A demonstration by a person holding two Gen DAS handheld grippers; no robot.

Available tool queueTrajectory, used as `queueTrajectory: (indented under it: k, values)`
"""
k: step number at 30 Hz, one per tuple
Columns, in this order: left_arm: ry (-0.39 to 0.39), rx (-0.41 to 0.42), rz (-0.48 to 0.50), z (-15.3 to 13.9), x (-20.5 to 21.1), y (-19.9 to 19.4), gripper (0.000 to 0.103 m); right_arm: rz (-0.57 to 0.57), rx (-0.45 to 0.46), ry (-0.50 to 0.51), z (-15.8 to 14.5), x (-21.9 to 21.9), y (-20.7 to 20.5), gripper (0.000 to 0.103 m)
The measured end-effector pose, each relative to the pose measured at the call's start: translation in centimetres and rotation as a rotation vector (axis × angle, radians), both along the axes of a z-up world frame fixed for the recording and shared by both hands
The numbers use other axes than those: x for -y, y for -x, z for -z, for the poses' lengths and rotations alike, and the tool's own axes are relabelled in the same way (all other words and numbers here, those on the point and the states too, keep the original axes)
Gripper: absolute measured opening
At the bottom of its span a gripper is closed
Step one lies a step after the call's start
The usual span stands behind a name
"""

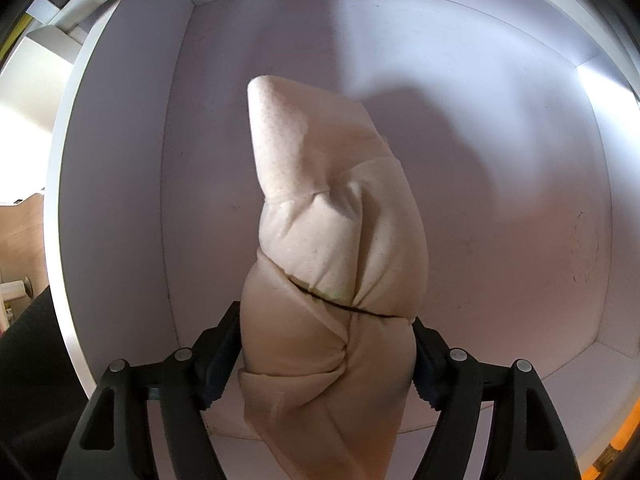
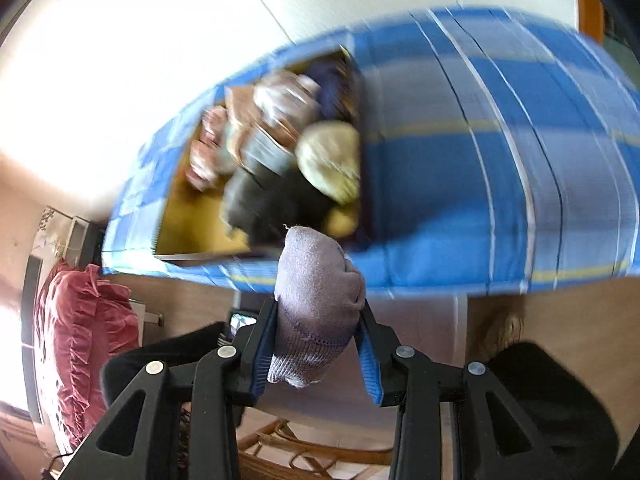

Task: Organize soft objects
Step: 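Carry the grey knit cloth with the right tool over the tray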

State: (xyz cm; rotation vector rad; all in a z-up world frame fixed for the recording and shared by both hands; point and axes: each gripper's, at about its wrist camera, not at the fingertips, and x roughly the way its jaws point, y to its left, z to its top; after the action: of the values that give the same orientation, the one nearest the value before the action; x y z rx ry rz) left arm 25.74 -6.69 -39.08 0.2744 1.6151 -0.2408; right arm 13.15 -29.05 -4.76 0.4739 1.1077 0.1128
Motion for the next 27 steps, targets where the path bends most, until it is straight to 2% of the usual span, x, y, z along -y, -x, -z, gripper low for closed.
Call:
queueTrajectory:
  k: [7, 12, 13, 19, 27]
  values:
    - [0.000, -0.001, 0.006, 0.8, 0.0, 0.5, 0.075, -0.068, 0.065, 0.028, -3.8, -3.9, -4.0, 0.037]
    - [0.000, -0.001, 0.010, 2.9, 0.0, 1.7, 0.075, -0.129, 0.074, 0.054, -4.5, -7.7, -7.0, 0.037]
    - [0.000, -0.001, 0.011, 1.7, -0.5, 1.0, 0.075, -0.138, 0.072, 0.055, -4.6, -8.4, -7.7, 0.037]
    - [0.003, -0.002, 0.006, 2.4, -0.6, 1.6, 0.075, -0.161, 0.047, 0.062, -3.5, -11.8, -11.3, 0.037]
    - [0.001, -0.006, 0.001, 3.1, -0.5, 2.6, 0.077, -0.164, -0.023, 0.093, 0.0, -14.7, -15.2, 0.037]
